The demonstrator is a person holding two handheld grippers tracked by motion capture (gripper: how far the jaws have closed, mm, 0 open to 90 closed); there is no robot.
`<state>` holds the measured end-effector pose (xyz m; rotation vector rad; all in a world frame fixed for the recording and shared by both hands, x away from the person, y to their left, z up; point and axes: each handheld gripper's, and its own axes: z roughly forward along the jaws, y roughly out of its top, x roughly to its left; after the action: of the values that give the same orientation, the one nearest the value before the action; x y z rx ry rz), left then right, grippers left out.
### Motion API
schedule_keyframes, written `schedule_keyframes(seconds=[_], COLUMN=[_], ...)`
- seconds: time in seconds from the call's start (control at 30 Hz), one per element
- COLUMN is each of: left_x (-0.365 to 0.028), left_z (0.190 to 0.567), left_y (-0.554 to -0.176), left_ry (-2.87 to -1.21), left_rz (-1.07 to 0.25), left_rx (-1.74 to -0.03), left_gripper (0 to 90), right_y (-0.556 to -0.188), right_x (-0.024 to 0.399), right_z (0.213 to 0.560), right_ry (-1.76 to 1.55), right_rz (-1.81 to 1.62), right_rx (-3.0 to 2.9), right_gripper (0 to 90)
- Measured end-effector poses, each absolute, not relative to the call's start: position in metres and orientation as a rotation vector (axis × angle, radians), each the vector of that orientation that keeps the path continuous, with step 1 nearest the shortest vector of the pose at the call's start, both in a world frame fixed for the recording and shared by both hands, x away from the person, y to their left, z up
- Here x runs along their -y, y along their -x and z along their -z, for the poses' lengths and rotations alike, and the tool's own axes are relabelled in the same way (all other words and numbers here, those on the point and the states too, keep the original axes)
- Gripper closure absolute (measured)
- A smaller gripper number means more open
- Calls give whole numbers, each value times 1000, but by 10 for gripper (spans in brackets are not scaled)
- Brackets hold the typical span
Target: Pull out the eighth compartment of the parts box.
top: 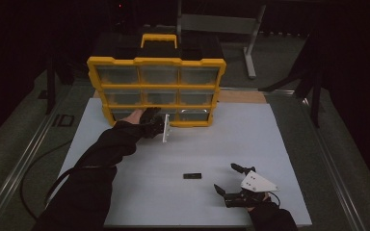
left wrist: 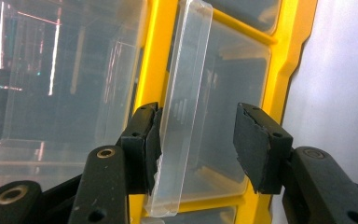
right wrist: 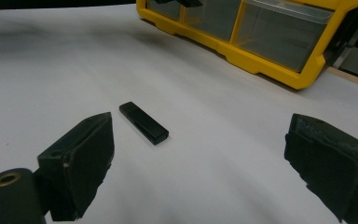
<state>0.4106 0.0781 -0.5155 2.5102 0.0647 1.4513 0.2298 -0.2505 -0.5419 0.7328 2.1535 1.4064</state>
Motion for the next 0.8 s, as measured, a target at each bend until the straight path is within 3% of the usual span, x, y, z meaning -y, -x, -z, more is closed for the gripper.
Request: schedule_keyframes(seconds=[0.37,0.57,0.8], left_x=[-68,-70,-70], left_z=[519,515,515], left_y=[-410,-412,-411], left_ry=[-2538,-2520,-2531], left_rz=[-1555,-1556,-1586], left_rx=[-77,-89,-38], left_gripper=[612,731,750], right_y=[-229,-230,-230], right_x=[250,251,251], right_z=[541,541,542], right_ry=[-728,-728,-736], right_rz=[-1405,-1406,-1410], right_rx=[-2155,-2151,-2151], right_gripper=[84,84,84])
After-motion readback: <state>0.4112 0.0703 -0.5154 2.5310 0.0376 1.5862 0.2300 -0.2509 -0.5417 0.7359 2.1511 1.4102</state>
